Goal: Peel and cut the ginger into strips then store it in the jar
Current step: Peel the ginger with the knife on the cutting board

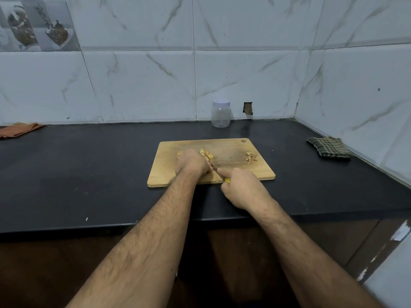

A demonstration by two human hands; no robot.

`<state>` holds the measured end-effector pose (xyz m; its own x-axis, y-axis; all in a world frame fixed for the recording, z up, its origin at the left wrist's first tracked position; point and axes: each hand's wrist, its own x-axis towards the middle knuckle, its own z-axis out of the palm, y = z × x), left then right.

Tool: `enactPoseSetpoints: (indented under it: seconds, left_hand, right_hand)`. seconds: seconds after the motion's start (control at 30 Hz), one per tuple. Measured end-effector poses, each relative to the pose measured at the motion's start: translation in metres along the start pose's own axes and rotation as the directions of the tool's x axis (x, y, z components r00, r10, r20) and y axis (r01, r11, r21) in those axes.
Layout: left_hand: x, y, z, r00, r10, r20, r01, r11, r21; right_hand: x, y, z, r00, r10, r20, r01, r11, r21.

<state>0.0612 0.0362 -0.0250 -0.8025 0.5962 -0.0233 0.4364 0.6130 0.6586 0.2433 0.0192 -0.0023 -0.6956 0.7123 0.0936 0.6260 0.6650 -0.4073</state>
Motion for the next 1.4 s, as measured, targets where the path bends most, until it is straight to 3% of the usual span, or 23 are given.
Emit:
enactPoseSetpoints:
  seconds: [0.23,0.57,1.4]
  left_hand:
    - [-0.001,-0.001,0.000,1.000,0.004,-0.007,-0.004,1.000,0.006]
    - [-0.004,0.000,-0.004,0.999,0.002,0.035,-0.002,1.000,0.017]
    - [-0.013,0.009,-0.013,0.999,-0.002,0.044,-0.002,0.996,0.089]
  right_hand:
    - [-0.015,0.006,0.003,0.999,0.046,0.000,-0.046,0.997,-0.058]
    - [-0.012,0.009,0.002,0.995,0.045,-0.085,-0.039,0.997,0.071]
    - [0.002,0.003,0.005,1.000,0.020,-0.012,-0.020,1.000,0.018]
